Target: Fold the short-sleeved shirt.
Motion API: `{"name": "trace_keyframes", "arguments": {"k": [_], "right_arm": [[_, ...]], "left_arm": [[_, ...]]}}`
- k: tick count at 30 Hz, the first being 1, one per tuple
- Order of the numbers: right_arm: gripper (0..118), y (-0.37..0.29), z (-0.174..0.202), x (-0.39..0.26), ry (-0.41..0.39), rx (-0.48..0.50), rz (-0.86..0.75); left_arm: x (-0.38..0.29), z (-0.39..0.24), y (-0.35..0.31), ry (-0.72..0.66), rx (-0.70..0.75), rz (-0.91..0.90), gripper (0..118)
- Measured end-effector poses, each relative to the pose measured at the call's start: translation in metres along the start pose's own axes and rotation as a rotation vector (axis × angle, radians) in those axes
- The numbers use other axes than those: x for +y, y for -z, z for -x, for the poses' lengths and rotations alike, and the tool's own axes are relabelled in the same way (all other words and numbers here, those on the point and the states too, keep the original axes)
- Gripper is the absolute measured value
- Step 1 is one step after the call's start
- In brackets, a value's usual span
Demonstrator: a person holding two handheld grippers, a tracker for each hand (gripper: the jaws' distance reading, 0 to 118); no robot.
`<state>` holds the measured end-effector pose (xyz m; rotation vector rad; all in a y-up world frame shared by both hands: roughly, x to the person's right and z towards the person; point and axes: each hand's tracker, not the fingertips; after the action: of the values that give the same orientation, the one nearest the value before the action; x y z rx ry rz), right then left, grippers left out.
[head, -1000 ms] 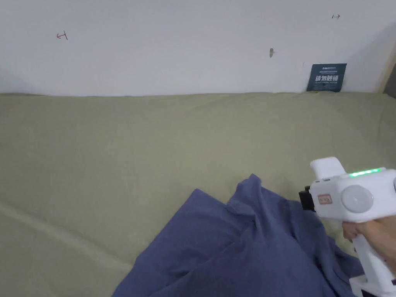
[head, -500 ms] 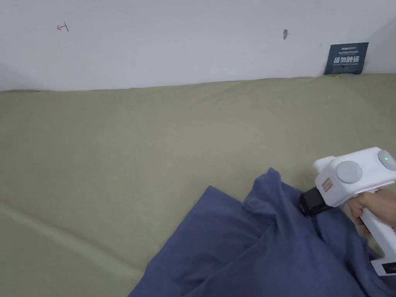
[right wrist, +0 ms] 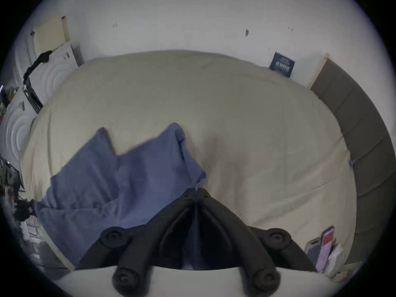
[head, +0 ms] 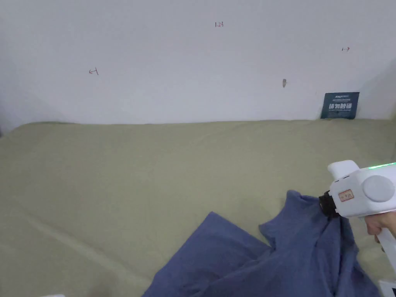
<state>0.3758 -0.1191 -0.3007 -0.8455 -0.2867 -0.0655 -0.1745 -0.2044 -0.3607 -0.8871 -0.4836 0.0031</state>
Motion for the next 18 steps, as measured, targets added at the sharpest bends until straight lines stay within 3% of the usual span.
{"name": "trace_keyframes", "arguments": {"k": [10, 18], "right_arm": [[2, -0.203, -0.009, 0.019, -0.01, -0.04, -0.324], [2, -0.283, -0.023, 0.043, 0.046, -0.075, -0.46]], "left_arm": [[0.133, -0.047, -0.108, 0.066, 0.008, -0.259, 0], [0.234, -0.082, -0.185, 0.114, 0.07, -0.369, 0]]}}
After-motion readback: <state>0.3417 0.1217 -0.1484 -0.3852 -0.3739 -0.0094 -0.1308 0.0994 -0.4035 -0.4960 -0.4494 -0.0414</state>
